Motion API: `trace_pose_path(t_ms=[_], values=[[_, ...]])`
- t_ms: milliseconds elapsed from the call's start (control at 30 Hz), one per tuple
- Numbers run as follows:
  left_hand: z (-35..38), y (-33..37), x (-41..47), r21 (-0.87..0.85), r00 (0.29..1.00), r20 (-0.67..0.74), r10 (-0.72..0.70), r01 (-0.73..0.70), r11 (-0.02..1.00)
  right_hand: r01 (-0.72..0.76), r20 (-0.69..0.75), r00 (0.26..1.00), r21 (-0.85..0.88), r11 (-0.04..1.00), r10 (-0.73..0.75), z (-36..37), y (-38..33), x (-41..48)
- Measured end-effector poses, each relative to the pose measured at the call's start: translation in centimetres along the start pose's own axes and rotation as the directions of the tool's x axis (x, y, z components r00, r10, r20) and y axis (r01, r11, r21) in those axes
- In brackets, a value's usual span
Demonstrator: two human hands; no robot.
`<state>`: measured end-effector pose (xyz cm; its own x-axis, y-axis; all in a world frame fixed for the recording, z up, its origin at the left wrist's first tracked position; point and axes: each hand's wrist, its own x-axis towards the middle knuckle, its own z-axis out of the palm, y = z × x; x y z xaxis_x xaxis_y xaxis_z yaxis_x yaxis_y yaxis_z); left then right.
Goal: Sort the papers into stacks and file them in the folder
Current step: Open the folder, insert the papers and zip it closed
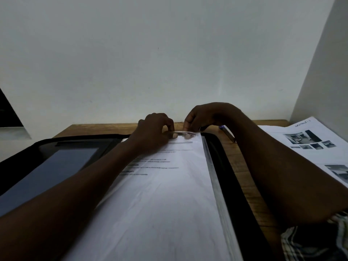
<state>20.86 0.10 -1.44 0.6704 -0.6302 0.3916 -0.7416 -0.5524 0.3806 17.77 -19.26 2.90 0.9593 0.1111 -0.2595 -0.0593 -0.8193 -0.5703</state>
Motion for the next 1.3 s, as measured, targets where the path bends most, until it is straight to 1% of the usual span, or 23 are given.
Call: trace_pose_path(t_ms=[67, 133, 300, 433, 500, 667, 800, 867, 933, 1033, 1100, 1167, 1300], values=[[0.2, -0.1, -0.1, 0.027, 1.000, -0.008, -0.003, 0.003, 1.000, -0.032, -0.073, 0.997, -0.021, 0.999, 0.031, 0.1, -0.1, 0.1], [0.4, -0.2, -0.1, 0.030, 1.000, -0.026, -0.005, 0.005, 1.000, -0.052, -0.089, 0.995, -0.015, 0.999, 0.051, 0.2, -0.1, 0.1], [0.6, -0.6, 0.0, 0.013, 0.998, -0.064, 0.015, -0.014, 1.000, -0.048, -0.071, 0.996, -0.046, 0.998, 0.044, 0.1, -0.8, -0.2], [0.5, -0.7, 0.0, -0.034, 0.996, -0.088, 0.017, -0.020, 0.999, -0.087, 0.007, 0.996, -0.002, 0.996, 0.087, 0.4, -1.3, -0.3], [0.6, -0.6, 0.0, -0.024, 0.997, -0.077, 0.002, -0.004, 1.000, -0.098, 0.042, 0.994, -0.015, 0.995, 0.099, 0.4, -1.4, -0.4], [0.8, -0.3, -0.4, 0.041, 0.998, -0.069, -0.015, 0.018, 0.999, -0.093, 0.021, 0.995, 0.021, 0.995, 0.093, 0.2, -1.5, -0.6], [0.6, -0.1, -0.7, 0.044, 0.995, -0.086, -0.045, 0.049, 0.998, -0.069, 0.021, 0.997, 0.001, 0.998, 0.069, 0.1, -1.7, -0.6], [0.4, 0.1, -0.9, 0.020, 0.992, -0.107, -0.066, 0.068, 0.997, -0.010, 0.014, 1.000, 0.095, 0.995, 0.009, 0.0, -1.6, -1.0], [0.0, 0.4, -1.1, -0.022, 0.987, -0.138, -0.082, 0.079, 0.997, 0.050, 0.004, 0.999, 0.252, 0.967, -0.052, -0.1, -1.5, -1.7], [-0.3, 0.7, -1.3, -0.082, 0.982, -0.170, -0.081, 0.067, 0.994, 0.098, -0.062, 0.995, 0.471, 0.877, -0.078, 0.0, -1.9, -3.0], [-0.5, 0.8, -1.5, -0.102, 0.978, -0.199, -0.064, 0.045, 0.994, 0.085, -0.044, 0.996, 0.575, 0.814, -0.074, 0.5, -2.3, -4.1], [-0.9, 0.8, -2.1, -0.130, 0.976, -0.205, -0.075, 0.049, 0.990, 0.046, -0.007, 0.999, 0.616, 0.786, -0.053, 1.3, -2.5, -5.1], [-2.7, 1.3, -4.4, -0.143, 0.978, -0.146, -0.151, 0.130, 0.981, -0.020, 0.043, 0.999, 0.654, 0.756, -0.011, 3.3, -3.0, -8.0]])
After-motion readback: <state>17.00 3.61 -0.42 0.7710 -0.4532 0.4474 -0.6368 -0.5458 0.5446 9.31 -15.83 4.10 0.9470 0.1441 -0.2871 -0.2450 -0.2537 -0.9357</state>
